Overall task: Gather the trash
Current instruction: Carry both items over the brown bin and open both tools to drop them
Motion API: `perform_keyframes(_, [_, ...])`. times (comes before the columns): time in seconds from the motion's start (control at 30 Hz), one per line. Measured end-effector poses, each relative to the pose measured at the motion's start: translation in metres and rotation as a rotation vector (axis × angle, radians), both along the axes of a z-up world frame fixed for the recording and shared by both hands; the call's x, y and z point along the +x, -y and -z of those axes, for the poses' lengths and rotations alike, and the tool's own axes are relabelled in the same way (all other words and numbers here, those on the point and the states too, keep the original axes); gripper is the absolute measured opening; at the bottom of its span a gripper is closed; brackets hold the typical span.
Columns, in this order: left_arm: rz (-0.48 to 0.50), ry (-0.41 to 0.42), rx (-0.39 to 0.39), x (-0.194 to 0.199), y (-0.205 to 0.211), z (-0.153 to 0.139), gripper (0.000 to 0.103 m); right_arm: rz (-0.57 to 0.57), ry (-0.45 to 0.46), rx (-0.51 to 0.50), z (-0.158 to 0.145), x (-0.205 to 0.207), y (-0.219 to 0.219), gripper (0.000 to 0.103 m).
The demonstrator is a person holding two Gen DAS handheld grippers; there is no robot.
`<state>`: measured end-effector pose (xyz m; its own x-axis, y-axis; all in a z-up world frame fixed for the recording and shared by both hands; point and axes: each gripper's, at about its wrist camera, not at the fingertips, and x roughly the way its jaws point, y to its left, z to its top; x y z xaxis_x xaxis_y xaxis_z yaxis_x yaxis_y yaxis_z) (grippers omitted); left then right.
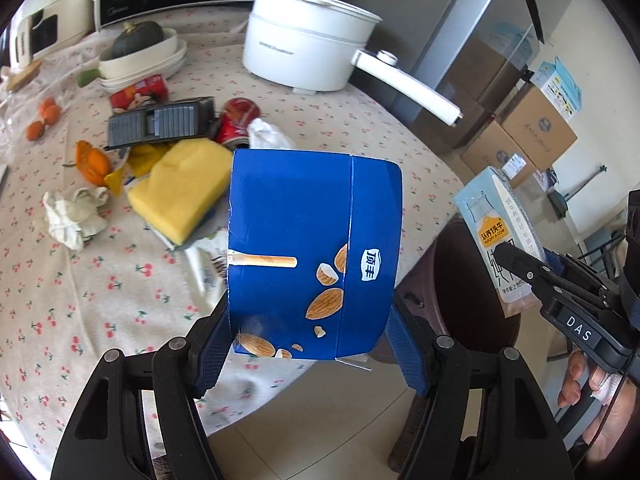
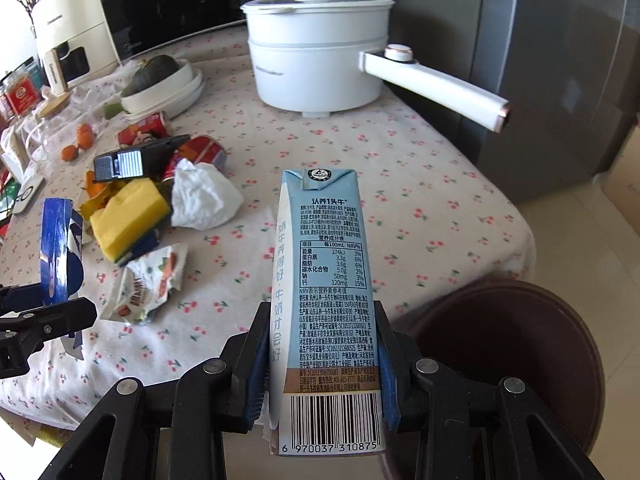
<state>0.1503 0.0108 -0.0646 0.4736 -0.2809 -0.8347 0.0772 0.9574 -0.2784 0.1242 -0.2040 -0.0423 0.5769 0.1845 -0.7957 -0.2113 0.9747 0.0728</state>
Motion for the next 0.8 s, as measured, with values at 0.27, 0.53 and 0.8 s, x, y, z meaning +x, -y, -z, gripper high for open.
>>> perform_keyframes(0.27, [0.105, -0.018, -0.013, 0.005, 0.078, 0.011, 0.074, 0.076, -0.021, -0.018, 0.007, -0.015, 0.060, 0.040])
perform_keyframes(0.53, [0.189, -0.060, -0.035, 0.010, 0.144, 0.035, 0.074, 0.164, -0.049, -0.013, 0.014, -0.025, 0.118, 0.040])
perform_keyframes(0.8, [0.260, -0.044, -0.012, 0.016, 0.189, 0.052, 0.074, 0.233, -0.080, -0.022, 0.023, -0.036, 0.161, 0.040])
